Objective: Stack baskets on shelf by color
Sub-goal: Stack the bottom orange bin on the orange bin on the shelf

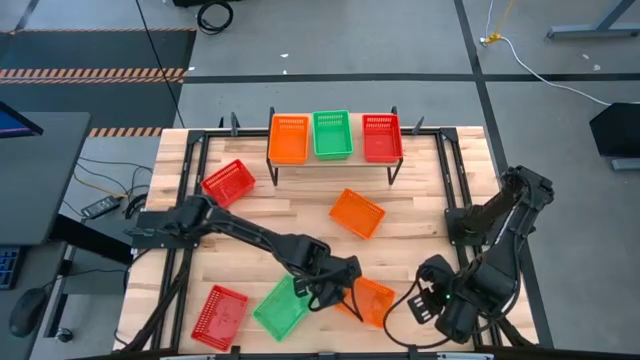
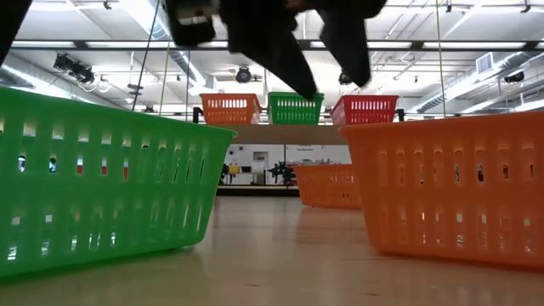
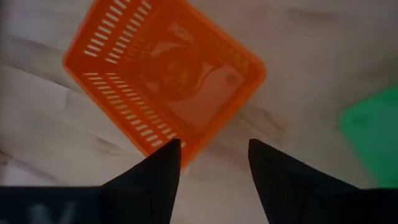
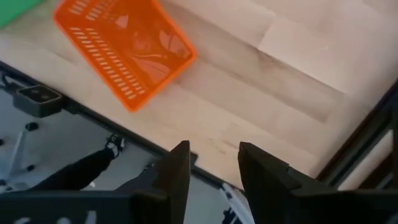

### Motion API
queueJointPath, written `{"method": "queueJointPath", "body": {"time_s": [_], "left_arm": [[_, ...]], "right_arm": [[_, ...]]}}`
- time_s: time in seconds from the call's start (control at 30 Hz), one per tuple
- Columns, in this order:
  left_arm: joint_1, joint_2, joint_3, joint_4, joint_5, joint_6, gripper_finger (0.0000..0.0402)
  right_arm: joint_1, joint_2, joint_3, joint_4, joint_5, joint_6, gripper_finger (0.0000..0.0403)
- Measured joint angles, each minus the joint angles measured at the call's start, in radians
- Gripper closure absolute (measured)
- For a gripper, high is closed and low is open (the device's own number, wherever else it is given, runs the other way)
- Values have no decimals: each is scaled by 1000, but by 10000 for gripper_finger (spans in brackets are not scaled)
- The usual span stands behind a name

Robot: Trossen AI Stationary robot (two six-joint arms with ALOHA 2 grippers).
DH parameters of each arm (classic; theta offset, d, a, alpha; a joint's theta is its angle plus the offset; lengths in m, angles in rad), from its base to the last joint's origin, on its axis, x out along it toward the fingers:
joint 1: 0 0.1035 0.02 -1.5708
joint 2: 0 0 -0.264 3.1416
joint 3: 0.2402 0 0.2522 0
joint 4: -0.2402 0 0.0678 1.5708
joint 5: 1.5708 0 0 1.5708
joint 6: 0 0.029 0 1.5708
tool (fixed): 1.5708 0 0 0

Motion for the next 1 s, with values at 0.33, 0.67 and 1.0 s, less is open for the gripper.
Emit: {"method": "queueJointPath", "body": {"time_s": [0.33,0.67,1.0], "left_arm": [[-22,75,0,64,-75,30,239],[-41,118,0,88,-76,48,248],[-51,158,0,126,-128,10,286]], "right_arm": [[-7,0,0,64,-15,1,260],[25,1,0,97,16,-10,260],[69,2,-1,184,72,8,260]]}}
